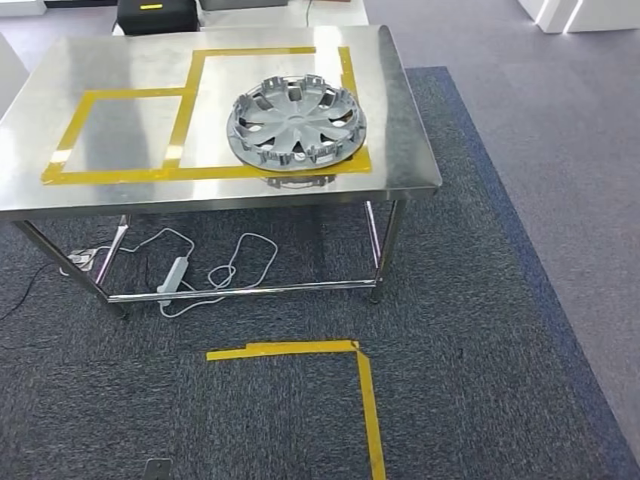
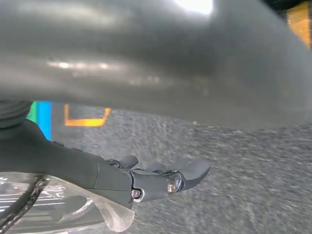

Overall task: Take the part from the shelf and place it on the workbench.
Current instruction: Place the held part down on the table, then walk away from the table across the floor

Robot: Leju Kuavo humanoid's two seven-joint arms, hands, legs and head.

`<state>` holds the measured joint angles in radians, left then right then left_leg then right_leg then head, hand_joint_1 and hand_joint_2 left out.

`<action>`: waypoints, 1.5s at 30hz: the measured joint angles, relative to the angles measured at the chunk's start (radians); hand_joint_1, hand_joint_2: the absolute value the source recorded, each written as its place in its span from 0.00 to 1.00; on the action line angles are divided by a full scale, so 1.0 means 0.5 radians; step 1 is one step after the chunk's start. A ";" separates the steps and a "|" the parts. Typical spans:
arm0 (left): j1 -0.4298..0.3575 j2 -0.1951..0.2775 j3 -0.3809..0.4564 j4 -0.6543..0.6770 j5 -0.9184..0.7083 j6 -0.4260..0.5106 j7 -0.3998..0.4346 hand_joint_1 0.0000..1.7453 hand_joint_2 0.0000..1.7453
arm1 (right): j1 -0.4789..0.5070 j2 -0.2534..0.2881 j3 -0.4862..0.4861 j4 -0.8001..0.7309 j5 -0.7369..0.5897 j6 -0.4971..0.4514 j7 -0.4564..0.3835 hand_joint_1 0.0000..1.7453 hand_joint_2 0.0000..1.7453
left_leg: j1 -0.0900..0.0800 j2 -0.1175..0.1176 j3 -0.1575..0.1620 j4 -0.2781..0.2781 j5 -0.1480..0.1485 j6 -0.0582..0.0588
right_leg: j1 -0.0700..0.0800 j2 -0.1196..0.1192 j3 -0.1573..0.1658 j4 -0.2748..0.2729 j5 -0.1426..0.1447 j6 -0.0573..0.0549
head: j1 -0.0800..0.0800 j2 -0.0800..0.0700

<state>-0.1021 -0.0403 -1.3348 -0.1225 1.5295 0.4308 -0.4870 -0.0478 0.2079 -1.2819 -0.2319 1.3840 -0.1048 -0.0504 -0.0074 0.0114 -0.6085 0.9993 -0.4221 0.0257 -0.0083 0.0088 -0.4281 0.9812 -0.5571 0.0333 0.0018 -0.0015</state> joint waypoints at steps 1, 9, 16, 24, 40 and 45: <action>-0.002 0.000 -0.002 0.000 0.003 -0.001 -0.005 0.00 0.00 | -0.001 -0.002 0.003 0.000 -0.003 -0.001 -0.016 0.00 0.00 | -0.001 0.001 -0.013 0.001 0.023 -0.009 | 0.004 0.001 0.025 -0.058 -0.014 -0.005 | 0.000 0.000; 0.000 0.008 -0.005 0.001 0.048 -0.022 -0.006 0.00 0.00 | 0.006 -0.005 0.006 0.001 0.003 0.000 -0.018 0.00 0.00 | 0.032 -0.015 -0.141 0.563 -0.363 -0.091 | -0.013 -0.035 -0.143 -0.041 0.104 -0.069 | -0.011 0.000; -0.006 0.010 -0.005 0.000 0.052 -0.042 -0.006 0.00 0.00 | 0.002 -0.007 0.007 0.001 0.002 -0.010 -0.079 0.00 0.00 | 0.041 -0.032 0.274 0.033 -0.242 -0.082 | -0.016 -0.033 -0.320 0.062 0.188 -0.006 | -0.012 0.000; -0.005 0.004 -0.005 0.001 0.068 -0.066 -0.010 0.00 0.00 | 0.010 -0.011 0.026 0.001 0.035 -0.062 -0.119 0.00 0.00 | 0.008 -0.012 0.093 0.023 -0.102 0.040 | -0.018 -0.025 -0.479 0.577 -0.192 0.027 | -0.001 0.000; 0.002 0.001 -0.006 0.002 0.076 -0.057 0.000 0.00 0.00 | 0.008 -0.030 0.057 0.010 0.062 -0.040 -0.101 0.00 0.00 | 0.021 -0.014 -0.131 0.567 -0.317 -0.091 | 0.040 -0.079 -0.150 -0.064 0.133 -0.112 | -0.011 0.000; -0.018 -0.002 -0.007 0.001 0.071 -0.043 -0.004 0.00 0.00 | 0.008 -0.031 0.071 0.010 0.075 -0.037 -0.078 0.00 0.00 | 0.033 0.064 0.258 0.153 -0.204 -0.101 | 0.028 -0.163 -0.333 0.053 0.203 -0.067 | -0.010 0.000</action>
<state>-0.1111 -0.0412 -1.3383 -0.1218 1.5648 0.4094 -0.4890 -0.0437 0.1924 -1.2465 -0.2267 1.4213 -0.1235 -0.0896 0.0090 0.0436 -0.4795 1.0759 -0.5239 -0.0248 0.0059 -0.0725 -0.5944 1.0075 -0.4558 0.0000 -0.0031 -0.0015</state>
